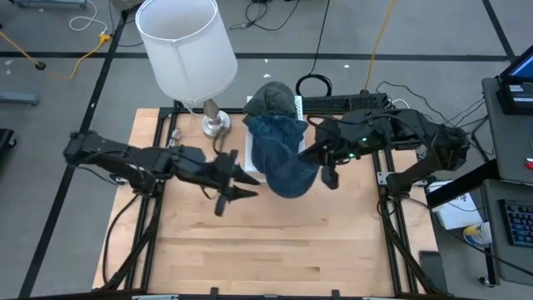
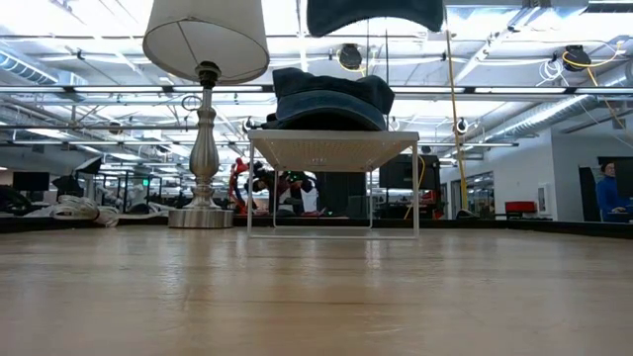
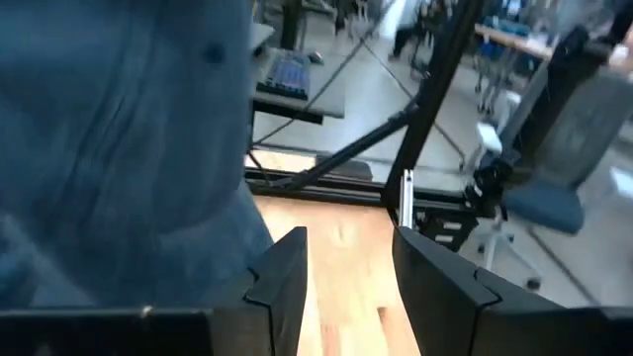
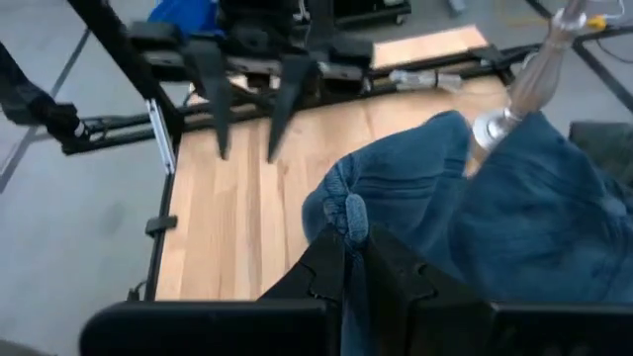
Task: Pick & Place hat
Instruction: Stack the blue cap on top of the other blue caps on the shelf
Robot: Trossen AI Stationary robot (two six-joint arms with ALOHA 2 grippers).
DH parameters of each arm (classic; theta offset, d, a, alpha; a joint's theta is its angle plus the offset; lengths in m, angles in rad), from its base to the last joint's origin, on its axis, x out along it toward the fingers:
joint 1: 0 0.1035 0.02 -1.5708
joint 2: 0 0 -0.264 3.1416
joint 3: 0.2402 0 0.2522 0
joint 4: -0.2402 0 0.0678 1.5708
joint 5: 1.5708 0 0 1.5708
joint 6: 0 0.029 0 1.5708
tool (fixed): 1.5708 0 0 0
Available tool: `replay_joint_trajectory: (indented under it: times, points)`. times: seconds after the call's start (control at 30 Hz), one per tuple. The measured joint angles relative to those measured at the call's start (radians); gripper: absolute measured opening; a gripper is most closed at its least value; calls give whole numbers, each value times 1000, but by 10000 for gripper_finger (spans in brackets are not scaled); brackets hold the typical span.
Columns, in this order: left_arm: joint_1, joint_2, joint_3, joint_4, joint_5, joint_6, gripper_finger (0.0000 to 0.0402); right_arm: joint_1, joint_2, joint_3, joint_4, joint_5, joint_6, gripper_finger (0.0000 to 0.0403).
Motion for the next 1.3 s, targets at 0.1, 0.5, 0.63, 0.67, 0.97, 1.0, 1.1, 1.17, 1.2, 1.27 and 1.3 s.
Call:
replay_joint_trajectory:
  times: [0.1, 0.5, 0.63, 0.67, 0.97, 1.0, 1.1, 1.17, 1.2, 1.27, 1.3]
  points:
    - [22, -80, -128, 139, 2, -28, 152, -6, 27, 0, 27, 19, -3, 13]
    - [40, -341, -594, 559, 1, -61, 152, -95, 140, 80, 75, 22, -104, 13]
    - [41, -390, -749, 761, -1, -93, 152, -95, 189, 169, 74, 22, -142, 13]
    - [41, -398, -789, 807, -4, -100, 152, -95, 201, 187, 73, 22, -152, 13]
    - [41, -414, -1079, 1150, -55, -172, 152, -100, 213, 213, 67, 26, -131, 13]
    - [41, -414, -1101, 1181, -60, -179, 152, -100, 214, 213, 67, 34, -128, 13]
    - [42, -423, -1106, 1181, -59, -178, 152, -99, 214, 213, 67, 54, -128, 13]
    - [50, -429, -1106, 1181, -55, -159, 152, -99, 214, 213, 67, 58, -126, 13]
    - [58, -430, -1107, 1173, -53, -154, 152, -99, 214, 213, 67, 58, -126, 13]
    - [86, -449, -1109, 1132, -40, -139, 152, -99, 214, 213, 68, 50, -126, 13]
    - [104, -462, -1109, 1123, -28, -132, 152, -99, 214, 213, 67, 46, -125, 13]
